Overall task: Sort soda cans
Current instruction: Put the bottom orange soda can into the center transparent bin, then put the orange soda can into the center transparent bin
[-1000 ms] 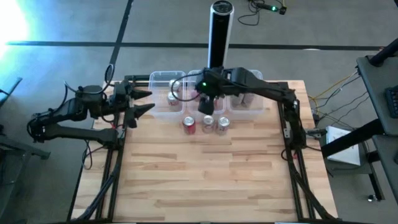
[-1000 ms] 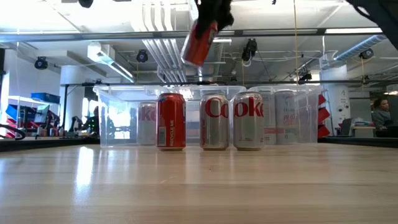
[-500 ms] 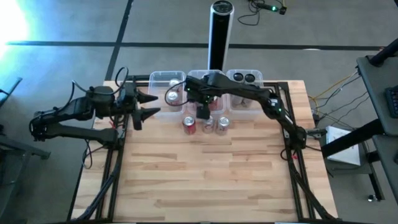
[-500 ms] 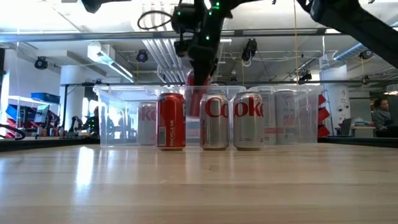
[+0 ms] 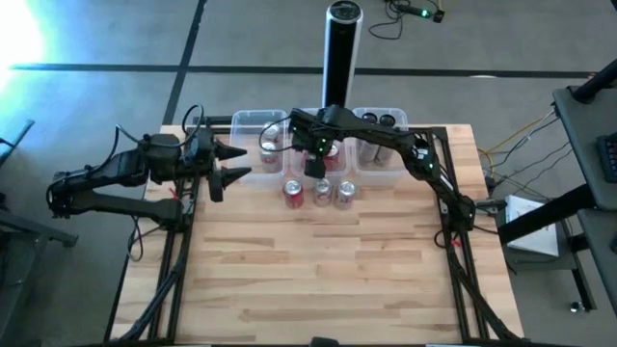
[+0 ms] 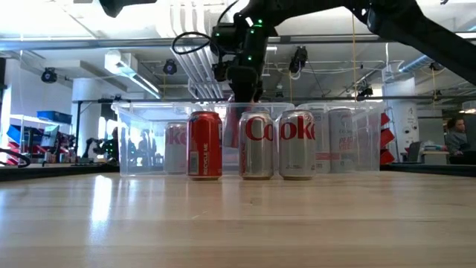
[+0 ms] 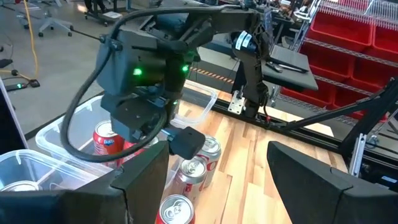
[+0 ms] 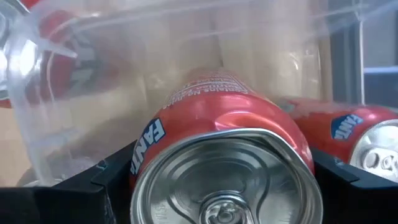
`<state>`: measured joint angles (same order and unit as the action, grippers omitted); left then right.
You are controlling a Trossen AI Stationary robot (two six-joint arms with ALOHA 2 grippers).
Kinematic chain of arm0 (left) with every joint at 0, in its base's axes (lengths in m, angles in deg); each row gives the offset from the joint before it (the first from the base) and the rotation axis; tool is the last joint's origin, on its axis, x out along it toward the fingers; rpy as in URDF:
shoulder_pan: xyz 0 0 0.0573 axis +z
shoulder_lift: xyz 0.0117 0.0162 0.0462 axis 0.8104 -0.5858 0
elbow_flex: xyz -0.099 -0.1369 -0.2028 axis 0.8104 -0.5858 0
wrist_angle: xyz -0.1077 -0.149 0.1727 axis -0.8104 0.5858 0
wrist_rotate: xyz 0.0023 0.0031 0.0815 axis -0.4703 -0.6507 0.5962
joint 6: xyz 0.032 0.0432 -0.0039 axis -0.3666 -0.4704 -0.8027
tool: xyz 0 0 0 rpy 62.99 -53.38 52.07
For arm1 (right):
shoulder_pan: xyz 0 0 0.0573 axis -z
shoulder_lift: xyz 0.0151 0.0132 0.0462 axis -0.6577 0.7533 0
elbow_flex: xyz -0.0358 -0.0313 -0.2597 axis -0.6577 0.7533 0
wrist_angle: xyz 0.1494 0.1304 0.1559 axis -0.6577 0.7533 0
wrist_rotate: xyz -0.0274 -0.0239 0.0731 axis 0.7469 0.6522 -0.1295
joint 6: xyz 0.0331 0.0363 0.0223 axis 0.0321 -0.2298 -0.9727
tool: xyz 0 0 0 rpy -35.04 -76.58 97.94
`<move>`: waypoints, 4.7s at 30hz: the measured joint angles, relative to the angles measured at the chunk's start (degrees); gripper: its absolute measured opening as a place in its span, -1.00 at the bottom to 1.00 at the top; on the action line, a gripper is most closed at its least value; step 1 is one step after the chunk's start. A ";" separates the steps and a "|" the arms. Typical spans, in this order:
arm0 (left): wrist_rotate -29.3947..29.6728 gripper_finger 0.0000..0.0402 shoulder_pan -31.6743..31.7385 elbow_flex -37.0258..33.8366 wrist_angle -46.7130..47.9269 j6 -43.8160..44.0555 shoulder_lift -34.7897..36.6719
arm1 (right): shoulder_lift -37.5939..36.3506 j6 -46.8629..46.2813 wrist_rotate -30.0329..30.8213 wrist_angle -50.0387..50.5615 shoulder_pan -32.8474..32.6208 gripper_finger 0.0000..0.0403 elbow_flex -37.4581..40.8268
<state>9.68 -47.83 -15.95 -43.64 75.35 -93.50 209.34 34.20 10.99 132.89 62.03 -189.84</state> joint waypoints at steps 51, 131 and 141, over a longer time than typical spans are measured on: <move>-11.95 0.28 -1.59 -3.95 12.30 0.79 -2.84 | -10.45 -3.26 1.14 -7.65 -13.19 0.75 -0.34; 0.07 0.28 -13.88 -26.60 -12.28 15.67 -1.61 | -0.25 -7.95 0.56 -11.98 -15.47 0.75 7.44; -1.56 0.28 -13.88 -26.60 -12.16 14.91 -0.20 | -0.80 -7.25 -2.94 -6.50 -17.74 0.75 2.89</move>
<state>8.12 -61.71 -42.55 -55.80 90.26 -93.70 208.54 26.95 8.05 126.40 44.29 -186.95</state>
